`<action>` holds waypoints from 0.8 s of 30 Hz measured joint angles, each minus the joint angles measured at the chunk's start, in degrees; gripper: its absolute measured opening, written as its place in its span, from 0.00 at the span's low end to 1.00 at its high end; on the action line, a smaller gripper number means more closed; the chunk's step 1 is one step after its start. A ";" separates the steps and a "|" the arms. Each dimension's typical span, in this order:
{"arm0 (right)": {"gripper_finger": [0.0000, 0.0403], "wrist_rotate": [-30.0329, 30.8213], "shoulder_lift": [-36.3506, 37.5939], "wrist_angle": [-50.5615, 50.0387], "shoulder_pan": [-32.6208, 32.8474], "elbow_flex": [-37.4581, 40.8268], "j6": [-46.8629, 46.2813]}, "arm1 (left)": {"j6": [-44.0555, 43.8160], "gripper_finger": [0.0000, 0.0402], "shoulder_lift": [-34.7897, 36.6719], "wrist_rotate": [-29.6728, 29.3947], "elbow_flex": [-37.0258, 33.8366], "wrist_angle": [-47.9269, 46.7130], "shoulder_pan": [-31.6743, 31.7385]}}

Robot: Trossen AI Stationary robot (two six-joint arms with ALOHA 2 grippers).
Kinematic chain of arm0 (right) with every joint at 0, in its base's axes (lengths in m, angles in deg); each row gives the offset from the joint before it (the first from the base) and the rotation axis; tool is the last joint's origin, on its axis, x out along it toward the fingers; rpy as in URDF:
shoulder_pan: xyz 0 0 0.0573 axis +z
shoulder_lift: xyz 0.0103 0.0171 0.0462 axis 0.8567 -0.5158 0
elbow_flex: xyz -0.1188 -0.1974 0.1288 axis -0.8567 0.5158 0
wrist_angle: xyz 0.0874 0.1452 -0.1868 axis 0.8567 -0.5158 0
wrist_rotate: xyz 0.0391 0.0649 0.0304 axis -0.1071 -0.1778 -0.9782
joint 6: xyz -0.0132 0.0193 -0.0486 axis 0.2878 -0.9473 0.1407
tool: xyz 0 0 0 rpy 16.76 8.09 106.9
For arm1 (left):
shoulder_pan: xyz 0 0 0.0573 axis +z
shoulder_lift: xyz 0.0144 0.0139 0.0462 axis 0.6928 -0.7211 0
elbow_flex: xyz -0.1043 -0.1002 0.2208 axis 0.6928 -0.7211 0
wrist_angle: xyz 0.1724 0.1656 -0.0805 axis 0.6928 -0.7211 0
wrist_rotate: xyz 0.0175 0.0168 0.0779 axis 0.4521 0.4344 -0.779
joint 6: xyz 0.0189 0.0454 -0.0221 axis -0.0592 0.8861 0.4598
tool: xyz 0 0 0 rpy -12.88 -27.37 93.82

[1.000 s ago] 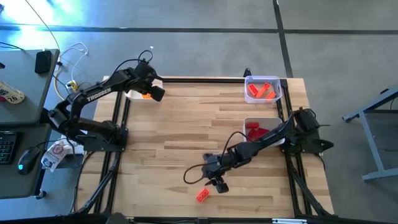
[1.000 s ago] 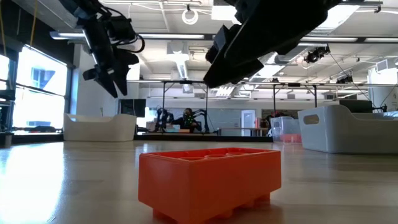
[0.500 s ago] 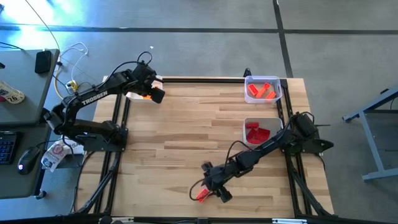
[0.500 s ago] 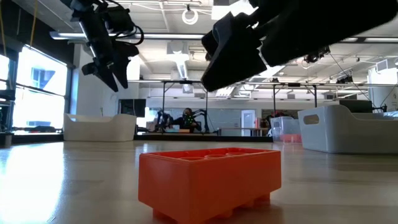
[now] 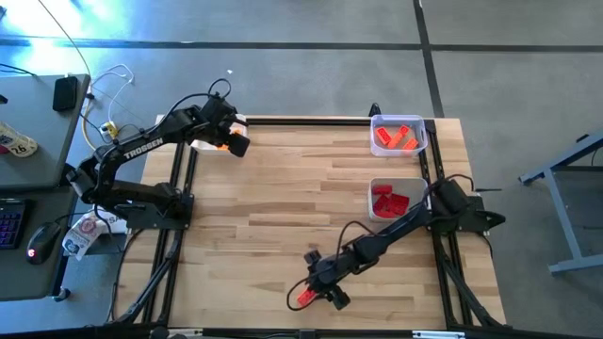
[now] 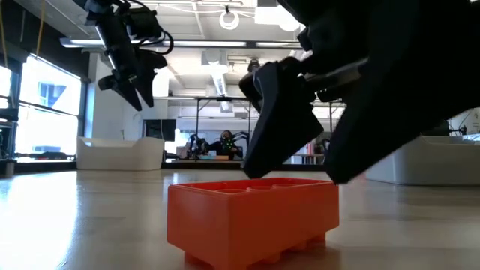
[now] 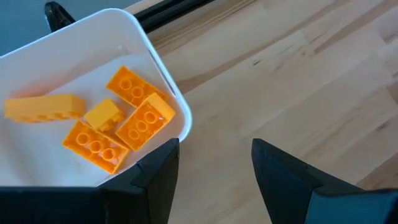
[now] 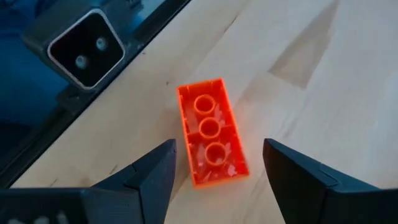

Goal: Sort & place blocks by color
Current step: Put the orange game piece into the transparent bin

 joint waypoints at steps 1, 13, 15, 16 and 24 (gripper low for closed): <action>0.56 -0.47 -0.31 0.19 0.00 0.00 0.01 | -0.01 0.47 0.00 -0.26 0.00 0.01 0.02; 0.56 -2.75 -3.13 4.04 0.00 0.00 -0.01 | 0.00 0.47 0.00 -0.44 0.00 0.01 0.02; 0.55 -2.75 -3.14 4.28 0.00 0.00 -0.01 | 0.00 0.47 -0.01 -0.44 0.00 0.03 0.02; 0.54 -2.73 -3.14 4.29 0.00 0.00 -0.01 | 0.00 0.47 -0.01 -0.43 0.00 0.03 0.02; 0.34 -2.73 -3.14 3.24 -0.06 0.00 -1.04 | 0.01 0.47 -0.02 -0.43 0.00 0.03 0.02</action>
